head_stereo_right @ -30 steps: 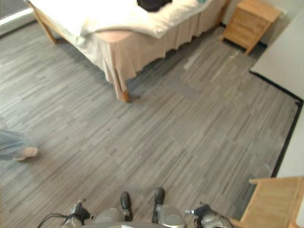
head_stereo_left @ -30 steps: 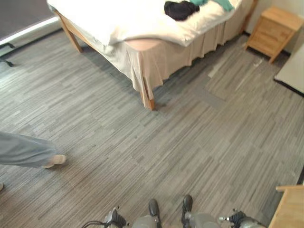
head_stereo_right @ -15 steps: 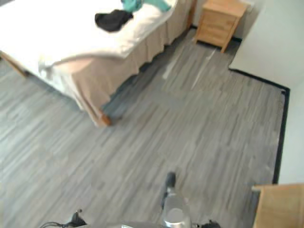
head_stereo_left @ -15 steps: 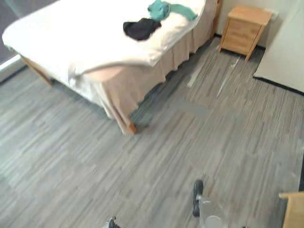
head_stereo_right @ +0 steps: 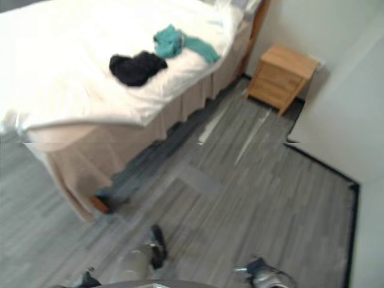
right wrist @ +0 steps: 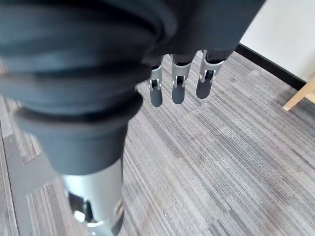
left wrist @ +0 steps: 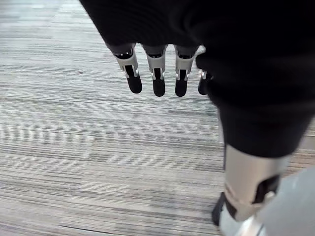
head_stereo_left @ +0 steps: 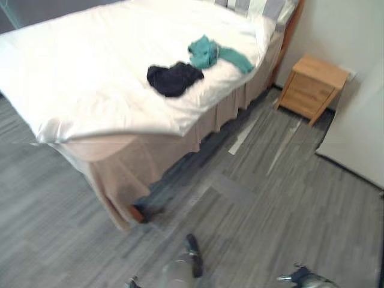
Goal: Tidy up the quilt and then pick up the clothes from the bed and put them into the laundry hamper.
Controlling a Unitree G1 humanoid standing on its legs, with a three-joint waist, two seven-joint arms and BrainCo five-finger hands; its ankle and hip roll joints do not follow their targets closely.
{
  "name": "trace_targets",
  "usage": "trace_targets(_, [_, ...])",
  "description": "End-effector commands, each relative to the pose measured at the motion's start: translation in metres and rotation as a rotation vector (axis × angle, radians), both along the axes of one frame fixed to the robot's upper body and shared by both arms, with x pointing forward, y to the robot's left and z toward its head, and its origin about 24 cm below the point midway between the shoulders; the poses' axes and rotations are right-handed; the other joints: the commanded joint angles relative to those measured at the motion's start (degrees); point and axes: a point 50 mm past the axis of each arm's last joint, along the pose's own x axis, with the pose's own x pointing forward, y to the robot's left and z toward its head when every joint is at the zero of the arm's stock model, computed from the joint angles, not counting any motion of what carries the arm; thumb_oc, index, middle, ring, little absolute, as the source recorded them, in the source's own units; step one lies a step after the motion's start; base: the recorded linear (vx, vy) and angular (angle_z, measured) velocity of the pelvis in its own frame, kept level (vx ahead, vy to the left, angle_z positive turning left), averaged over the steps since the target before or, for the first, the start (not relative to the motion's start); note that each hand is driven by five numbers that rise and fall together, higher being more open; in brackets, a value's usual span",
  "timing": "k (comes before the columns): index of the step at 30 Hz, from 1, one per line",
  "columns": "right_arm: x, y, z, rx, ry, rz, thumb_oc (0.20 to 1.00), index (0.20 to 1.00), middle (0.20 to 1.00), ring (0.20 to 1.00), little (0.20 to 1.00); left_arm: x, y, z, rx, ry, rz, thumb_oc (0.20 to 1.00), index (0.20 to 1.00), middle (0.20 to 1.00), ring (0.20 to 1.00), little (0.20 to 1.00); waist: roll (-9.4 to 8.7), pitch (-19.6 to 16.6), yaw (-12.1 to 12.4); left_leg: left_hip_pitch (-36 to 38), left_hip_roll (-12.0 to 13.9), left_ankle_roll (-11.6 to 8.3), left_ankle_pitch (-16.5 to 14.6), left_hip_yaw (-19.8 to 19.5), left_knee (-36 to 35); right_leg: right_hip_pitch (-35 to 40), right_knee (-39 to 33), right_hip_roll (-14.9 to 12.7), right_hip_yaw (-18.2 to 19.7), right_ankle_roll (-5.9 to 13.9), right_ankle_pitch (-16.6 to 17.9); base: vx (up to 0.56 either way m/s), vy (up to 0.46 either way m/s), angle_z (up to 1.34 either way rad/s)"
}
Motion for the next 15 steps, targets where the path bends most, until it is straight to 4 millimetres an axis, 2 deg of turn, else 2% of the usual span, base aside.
trace_targets(1, [0.046, -0.025, 0.022, -0.068, -0.146, 0.007, 1.000, 1.000, 1.000, 1.000, 1.000, 0.022, -0.004, 0.003, 0.006, -0.038, -0.024, 1.000, 1.000, 1.000, 1.000, 1.000, 4.07, 5.7, 1.8, 10.3, 2.4, -10.06, -7.4, -1.9, -3.3, -13.1, 13.6, -6.1, 2.2, 6.84, 4.4, 0.36, 0.183, 1.13])
trace_targets(2, [0.058, -0.020, 0.026, -0.047, -0.191, -0.006, 1.000, 1.000, 1.000, 1.000, 1.000, 0.030, 0.000, 0.007, 0.026, -0.070, -0.006, 1.000, 1.000, 1.000, 1.000, 1.000, 5.45, 7.1, 0.0, 14.3, 2.7, -9.29, -7.9, -4.2, -6.7, -22.7, 25.8, -10.0, 4.5, 7.00, 6.6, 0.30, 0.148, 0.77])
trace_targets(3, [0.059, -0.020, 0.027, -0.047, -0.193, -0.005, 1.000, 1.000, 1.000, 1.000, 1.000, 0.031, 0.000, 0.007, 0.026, -0.072, -0.005, 1.000, 1.000, 1.000, 1.000, 1.000, 5.78, 7.1, 0.1, 13.7, 3.4, -9.13, -6.9, -3.6, -6.7, -23.1, 25.5, -9.5, 3.9, 6.10, 7.4, 0.43, -0.037, 1.05])
trace_targets(4, [0.060, -0.019, 0.027, -0.046, -0.193, 0.000, 1.000, 1.000, 1.000, 1.000, 1.000, 0.037, 0.000, 0.009, 0.030, -0.093, -0.018, 1.000, 1.000, 1.000, 1.000, 1.000, 6.29, 7.5, -0.8, 15.4, 3.7, -10.04, -7.4, -6.9, -7.0, -23.9, 17.0, -10.6, 4.1, 4.30, 4.8, 0.20, -0.142, 1.05])
trace_targets(5, [0.060, -0.019, 0.027, -0.046, -0.193, 0.000, 1.000, 1.000, 1.000, 1.000, 1.000, 0.037, 0.000, 0.009, 0.030, -0.093, -0.018, 1.000, 1.000, 1.000, 1.000, 1.000, 6.30, 7.6, -0.8, 15.4, 3.7, -10.04, -7.4, -6.9, -7.0, -23.9, 17.0, -10.6, 4.0, 4.30, 4.8, 0.48, -0.304, 1.42])
trace_targets(6, [0.057, -0.022, 0.026, -0.051, -0.188, -0.001, 1.000, 1.000, 1.000, 1.000, 1.000, 0.041, -0.002, 0.009, 0.028, -0.103, -0.050, 1.000, 1.000, 1.000, 1.000, 1.000, 6.27, 7.3, -1.6, 16.0, 3.4, -11.24, -8.1, -10.5, -7.0, -23.6, 4.7, -8.8, 8.7, 3.06, 2.7, 0.35, -0.290, 1.53])
trace_targets(7, [0.056, -0.025, 0.026, -0.057, -0.183, -0.011, 1.000, 1.000, 1.000, 1.000, 1.000, 0.045, -0.004, 0.010, 0.023, -0.110, -0.070, 1.000, 1.000, 1.000, 1.000, 1.000, 6.20, 7.0, -2.5, 16.1, 3.0, -11.73, -8.4, -13.2, -7.3, -23.5, -2.6, -6.9, 14.2, 3.18, 3.2, 0.48, -0.391, 1.65])
trace_targets(8, [0.052, -0.032, 0.026, -0.077, -0.170, -0.021, 1.000, 1.000, 1.000, 1.000, 1.000, 0.046, -0.004, 0.011, 0.034, -0.107, -0.090, 1.000, 1.000, 1.000, 1.000, 1.000, 5.81, 6.9, -3.5, 16.6, 2.9, -12.17, -8.8, -15.3, -7.6, -23.8, -6.3, -5.9, 20.8, 3.74, 3.8, 0.25, -0.208, 1.80])
trace_targets(9, [0.053, -0.032, 0.026, -0.077, -0.170, -0.021, 1.000, 1.000, 1.000, 1.000, 1.000, 0.046, -0.004, 0.011, 0.034, -0.107, -0.090, 1.000, 1.000, 1.000, 1.000, 1.000, 5.82, 6.8, -3.4, 16.4, 2.9, -12.18, -8.7, -15.2, -7.6, -23.9, -6.5, -5.9, 20.8, 3.71, 4.0, 0.18, -0.160, 1.74])
trace_targets(10, [0.042, -0.036, 0.023, -0.076, -0.140, -0.055, 1.000, 1.000, 1.000, 1.000, 1.000, 0.053, -0.005, 0.013, 0.036, -0.119, -0.122, 1.000, 1.000, 1.000, 1.000, 1.000, 5.18, 6.5, -3.3, 16.5, 2.0, -11.93, -9.8, -18.1, -7.3, -22.5, -8.8, -5.7, 24.5, 3.85, 3.6, 0.18, -0.262, 1.86])
trace_targets(12, [0.035, -0.039, 0.020, -0.084, -0.105, -0.070, 1.000, 1.000, 1.000, 1.000, 1.000, 0.048, -0.004, 0.011, 0.023, -0.121, -0.083, 1.000, 1.000, 1.000, 1.000, 1.000, 5.11, 5.2, -2.6, 16.3, 3.1, -12.90, -9.7, -20.0, -6.9, -21.7, -9.8, -5.9, 20.7, 3.71, 5.2, 0.25, -0.390, 1.77])
trace_targets(15, [0.033, -0.040, 0.020, -0.090, -0.092, -0.062, 1.000, 1.000, 1.000, 1.000, 1.000, 0.044, -0.005, 0.010, 0.015, -0.124, -0.059, 1.000, 1.000, 1.000, 1.000, 1.000, 5.58, 4.9, -2.6, 15.9, 3.9, -13.90, -9.1, -21.8, -6.9, -20.0, -13.1, -4.8, 19.4, 3.19, 5.7, 0.14, -0.252, 0.96])
